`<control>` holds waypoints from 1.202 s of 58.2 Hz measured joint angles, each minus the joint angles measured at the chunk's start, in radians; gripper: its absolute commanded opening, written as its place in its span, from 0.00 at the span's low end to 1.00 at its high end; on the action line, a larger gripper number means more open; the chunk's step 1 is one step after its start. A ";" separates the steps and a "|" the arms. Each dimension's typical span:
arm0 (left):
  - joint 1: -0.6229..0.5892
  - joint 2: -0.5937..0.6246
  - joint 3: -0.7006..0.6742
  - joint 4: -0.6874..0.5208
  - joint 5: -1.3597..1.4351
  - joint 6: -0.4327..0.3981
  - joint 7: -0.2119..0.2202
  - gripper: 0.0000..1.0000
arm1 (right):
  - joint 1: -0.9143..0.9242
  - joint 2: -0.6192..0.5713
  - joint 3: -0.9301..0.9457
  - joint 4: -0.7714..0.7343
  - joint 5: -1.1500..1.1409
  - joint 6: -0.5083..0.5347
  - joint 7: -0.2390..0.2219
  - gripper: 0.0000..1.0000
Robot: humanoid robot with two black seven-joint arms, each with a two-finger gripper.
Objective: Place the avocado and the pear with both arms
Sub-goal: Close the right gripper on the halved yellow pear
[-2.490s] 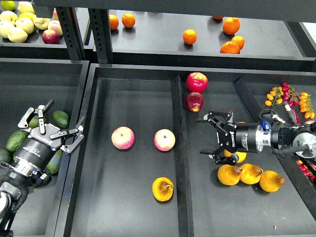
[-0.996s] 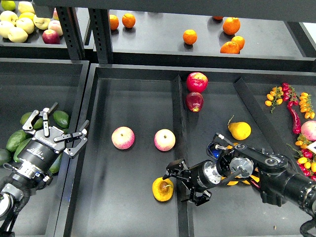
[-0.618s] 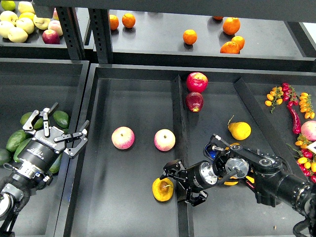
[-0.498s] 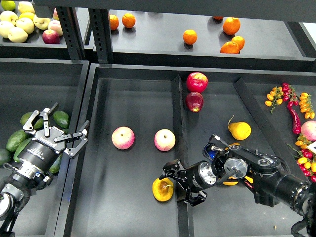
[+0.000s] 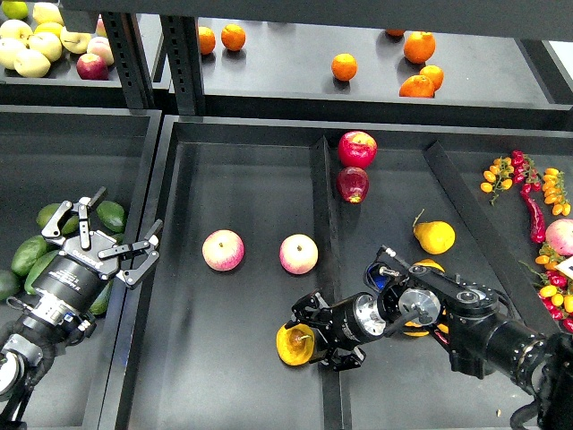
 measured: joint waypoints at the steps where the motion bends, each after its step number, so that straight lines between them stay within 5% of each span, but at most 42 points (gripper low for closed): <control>1: 0.000 0.000 0.000 0.000 0.000 0.000 0.000 0.99 | -0.001 0.001 0.000 -0.001 -0.001 0.000 0.000 0.70; 27: 0.004 0.000 0.002 0.000 0.000 0.000 0.001 0.99 | -0.014 0.013 0.033 -0.024 -0.008 0.000 0.000 0.44; 34: 0.005 0.000 0.002 0.001 0.000 0.000 0.001 0.99 | -0.021 0.019 0.056 -0.032 -0.009 0.000 0.000 0.30; 70: 0.006 0.000 0.002 0.009 0.000 0.000 0.001 0.99 | -0.023 0.025 0.138 -0.061 0.069 -0.001 0.000 0.24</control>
